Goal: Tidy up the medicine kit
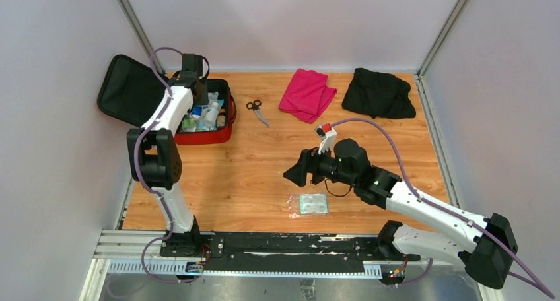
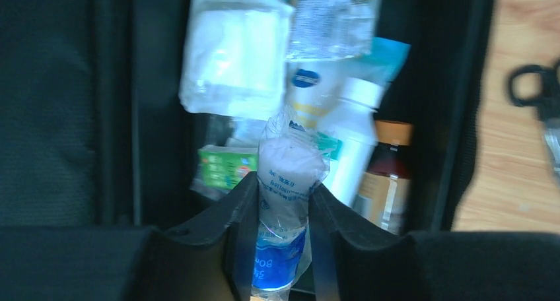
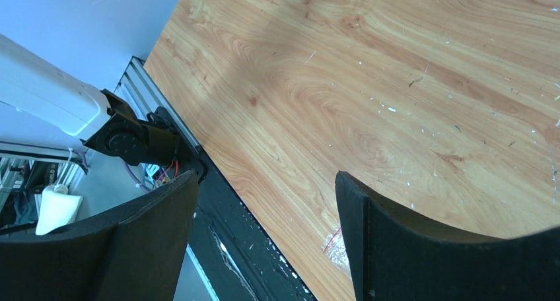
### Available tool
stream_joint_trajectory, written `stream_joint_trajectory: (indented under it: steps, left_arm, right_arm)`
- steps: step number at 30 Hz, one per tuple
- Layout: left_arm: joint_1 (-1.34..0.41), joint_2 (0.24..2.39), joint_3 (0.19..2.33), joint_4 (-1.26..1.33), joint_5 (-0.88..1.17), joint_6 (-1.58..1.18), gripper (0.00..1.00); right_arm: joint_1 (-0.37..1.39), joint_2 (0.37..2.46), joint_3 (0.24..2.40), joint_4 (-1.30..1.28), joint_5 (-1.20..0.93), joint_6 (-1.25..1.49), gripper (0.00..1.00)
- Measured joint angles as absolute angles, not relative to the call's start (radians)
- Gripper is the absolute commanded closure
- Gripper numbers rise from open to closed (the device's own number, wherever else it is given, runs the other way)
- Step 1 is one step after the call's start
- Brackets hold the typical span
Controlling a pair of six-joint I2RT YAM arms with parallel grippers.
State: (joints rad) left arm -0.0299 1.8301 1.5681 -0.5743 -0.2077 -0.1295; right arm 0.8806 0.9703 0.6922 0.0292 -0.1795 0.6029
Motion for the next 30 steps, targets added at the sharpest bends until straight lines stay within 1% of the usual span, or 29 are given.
stream_joint_trajectory:
  steps: [1, 2, 5, 8, 12, 16, 19, 22, 24, 26, 30]
  left_arm:
    - [-0.031, 1.843, 1.578, -0.580, -0.240, -0.113, 0.58]
    - [-0.030, 1.859, 1.588, -0.583, -0.279, -0.093, 0.50]
    - [-0.029, 1.891, 1.594, -0.586, -0.348, -0.059, 0.37]
    - [-0.028, 1.916, 1.595, -0.586, -0.396, -0.043, 0.32]
    - [-0.028, 1.929, 1.595, -0.587, -0.426, -0.044, 0.28]
    - [-0.028, 1.903, 1.589, -0.585, -0.381, -0.078, 0.27]
    - [-0.029, 1.836, 1.543, -0.561, -0.308, -0.115, 0.26]
    - [-0.041, 1.718, 1.455, -0.532, -0.228, -0.167, 0.25]
    - [-0.069, 1.652, 1.421, -0.506, -0.181, -0.201, 0.25]
    - [-0.116, 1.629, 1.422, -0.478, -0.157, -0.230, 0.25]
    - [-0.252, 1.676, 1.468, -0.450, -0.132, -0.290, 0.25]
  right_arm:
    - [0.880, 0.970, 0.690, 0.028, -0.183, 0.600, 0.20]
    - [0.879, 0.970, 0.688, 0.025, -0.187, 0.596, 0.20]
    - [0.875, 0.970, 0.684, 0.024, -0.200, 0.586, 0.20]
    - [0.872, 0.970, 0.679, 0.020, -0.209, 0.580, 0.20]
    - [0.870, 0.965, 0.676, -0.012, -0.208, 0.576, 0.20]
    - [0.869, 0.945, 0.674, -0.065, -0.161, 0.575, 0.21]
    - [0.867, 0.930, 0.674, -0.110, -0.106, 0.575, 0.21]
    - [0.861, 0.925, 0.674, -0.157, -0.047, 0.577, 0.21]
    - [0.856, 0.925, 0.674, -0.191, -0.011, 0.579, 0.21]
    - [0.854, 0.925, 0.674, -0.212, 0.010, 0.583, 0.22]
    - [0.852, 0.921, 0.674, -0.239, 0.039, 0.603, 0.22]
